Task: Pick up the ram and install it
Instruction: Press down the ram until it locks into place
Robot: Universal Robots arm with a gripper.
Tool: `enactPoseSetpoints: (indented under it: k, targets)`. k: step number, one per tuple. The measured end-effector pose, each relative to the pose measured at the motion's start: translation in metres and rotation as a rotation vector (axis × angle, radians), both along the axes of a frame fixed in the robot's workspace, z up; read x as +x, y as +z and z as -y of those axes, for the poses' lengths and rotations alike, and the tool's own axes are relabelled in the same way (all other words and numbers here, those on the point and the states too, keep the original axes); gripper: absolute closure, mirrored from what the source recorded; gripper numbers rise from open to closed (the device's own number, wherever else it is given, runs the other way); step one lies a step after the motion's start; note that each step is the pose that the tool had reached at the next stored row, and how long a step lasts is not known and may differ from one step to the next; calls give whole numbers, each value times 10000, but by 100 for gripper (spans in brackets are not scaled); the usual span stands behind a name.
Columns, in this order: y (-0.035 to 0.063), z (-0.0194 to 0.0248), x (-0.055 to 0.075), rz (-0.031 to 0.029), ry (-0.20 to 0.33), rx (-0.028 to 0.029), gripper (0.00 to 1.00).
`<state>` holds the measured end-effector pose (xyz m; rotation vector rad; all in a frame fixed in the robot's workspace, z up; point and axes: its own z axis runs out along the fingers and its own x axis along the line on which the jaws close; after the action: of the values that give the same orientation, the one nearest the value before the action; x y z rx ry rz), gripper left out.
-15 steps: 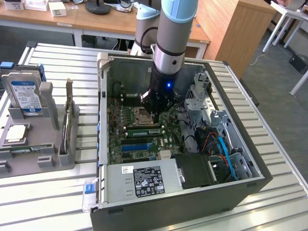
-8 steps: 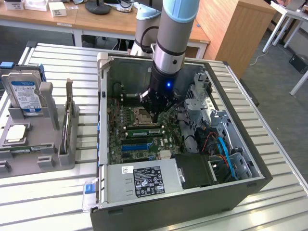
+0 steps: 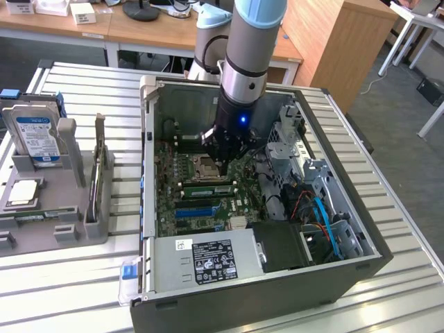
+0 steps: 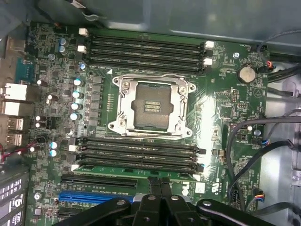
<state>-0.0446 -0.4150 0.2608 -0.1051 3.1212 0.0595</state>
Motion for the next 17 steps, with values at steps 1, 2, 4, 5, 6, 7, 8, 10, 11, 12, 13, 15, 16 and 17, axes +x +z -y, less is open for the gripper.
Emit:
enactPoseSetpoints:
  k: [1, 2, 4, 5, 6, 7, 8, 10, 11, 12, 13, 15, 16, 17]
  targets:
    - [1, 0, -57, 25, 0, -2, 89]
    - [0, 0, -84, 26, -2, -1, 89]
    - [0, -1, -115, 27, -7, 0, 89]
    - [0, -1, -118, 24, -10, 0, 89]
    - [1, 0, -119, 10, -16, -1, 89]
    - [1, 0, -119, -6, -28, -1, 89]
    - [1, 0, -120, -19, -37, -3, 89]
    - [1, 0, -120, -37, -51, -3, 89]
    - [1, 0, -120, -38, -53, -2, 89]
    - [1, 0, -119, -38, -54, -1, 89]
    - [1, 0, -119, -39, -58, -2, 89]
    - [1, 0, -119, -45, -81, -2, 89]
    - [0, 0, -119, -51, -90, -1, 89]
    - [1, 0, -119, -57, -96, -2, 89]
